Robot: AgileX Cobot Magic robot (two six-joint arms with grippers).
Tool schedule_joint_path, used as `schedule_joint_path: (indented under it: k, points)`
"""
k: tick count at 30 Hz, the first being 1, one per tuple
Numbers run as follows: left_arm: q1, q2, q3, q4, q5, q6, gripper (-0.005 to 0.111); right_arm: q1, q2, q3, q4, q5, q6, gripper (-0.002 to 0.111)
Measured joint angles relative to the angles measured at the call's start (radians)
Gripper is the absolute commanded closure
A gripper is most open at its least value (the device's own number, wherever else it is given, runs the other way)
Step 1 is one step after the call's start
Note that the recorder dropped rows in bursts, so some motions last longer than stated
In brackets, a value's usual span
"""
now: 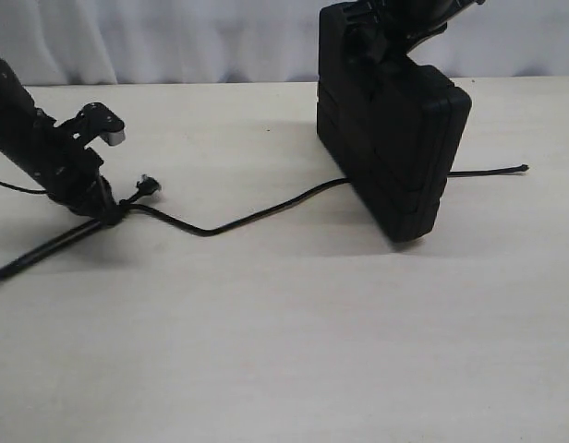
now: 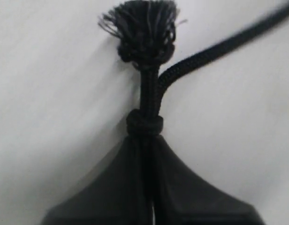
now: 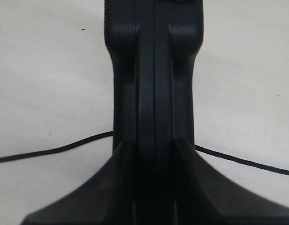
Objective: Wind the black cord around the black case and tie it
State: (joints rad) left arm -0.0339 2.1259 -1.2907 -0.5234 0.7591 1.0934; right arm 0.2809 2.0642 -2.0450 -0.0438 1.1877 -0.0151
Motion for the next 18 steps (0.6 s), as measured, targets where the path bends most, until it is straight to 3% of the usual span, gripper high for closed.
schedule_joint_path:
  k: [3,7,11,18]
  points:
    - [0.000,0.004,0.008,-0.276,0.016,-0.107,0.102,0.000,0.000,0.000,0.000,0.000,0.000,0.104]
    - [-0.004,0.016,0.008,-0.555,0.108,-0.138,0.071,0.000,0.000,0.000,0.000,0.000,-0.002,0.104]
    - [-0.047,0.049,0.008,-0.629,0.149,-0.229,0.046,0.000,0.000,0.000,0.000,0.000,-0.004,0.104]
    - [-0.127,0.095,0.004,-0.635,0.213,-0.315,0.044,0.000,0.000,0.000,0.000,0.000,-0.008,0.104]
